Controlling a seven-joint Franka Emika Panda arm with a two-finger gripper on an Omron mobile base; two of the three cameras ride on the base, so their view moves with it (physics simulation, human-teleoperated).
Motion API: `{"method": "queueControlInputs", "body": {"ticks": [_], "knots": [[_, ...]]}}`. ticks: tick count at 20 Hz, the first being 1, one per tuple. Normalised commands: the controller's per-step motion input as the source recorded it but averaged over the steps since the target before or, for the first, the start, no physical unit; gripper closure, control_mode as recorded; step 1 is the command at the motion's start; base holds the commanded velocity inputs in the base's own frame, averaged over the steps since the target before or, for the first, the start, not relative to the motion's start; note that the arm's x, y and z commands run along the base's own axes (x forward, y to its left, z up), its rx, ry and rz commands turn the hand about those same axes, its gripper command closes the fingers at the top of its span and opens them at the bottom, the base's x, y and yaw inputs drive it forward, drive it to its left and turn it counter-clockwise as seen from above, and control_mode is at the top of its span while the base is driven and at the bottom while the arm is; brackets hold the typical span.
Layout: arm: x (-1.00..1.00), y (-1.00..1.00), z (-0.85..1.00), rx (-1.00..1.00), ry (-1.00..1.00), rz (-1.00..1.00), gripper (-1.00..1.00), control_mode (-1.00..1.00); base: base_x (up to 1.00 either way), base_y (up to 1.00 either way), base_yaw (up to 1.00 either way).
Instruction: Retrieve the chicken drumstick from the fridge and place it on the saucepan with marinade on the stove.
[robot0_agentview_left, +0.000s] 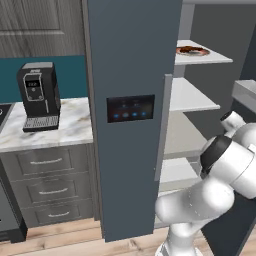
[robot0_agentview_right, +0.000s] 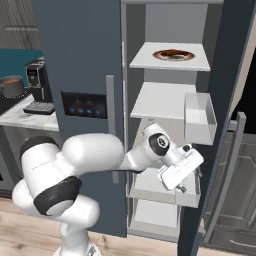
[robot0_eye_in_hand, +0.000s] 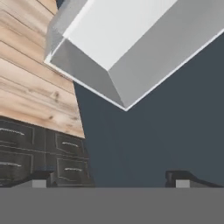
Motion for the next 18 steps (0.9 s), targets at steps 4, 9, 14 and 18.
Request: {"method": "queueControlInputs", "body": {"ticks": [4,9,14,18], "knots": [[-0.32,0.87,0.13,0.00,-0.07,0.16,-1.00,-1.00,0.00,0.00,0.00],[-0.40,0.89,0.34,0.00,-0.05,0.08,-1.00,-1.00,0.00,0.00,0.00],[-0.03,0.66,0.08,0.25,-0.08,-0.04,-1.00,-1.00,0.00,0.00,0.00],[0.00,0.56,-0.13,0.63,-0.28,-0.31,-1.00,-1.00,0.00,0.00,0.00]]}}
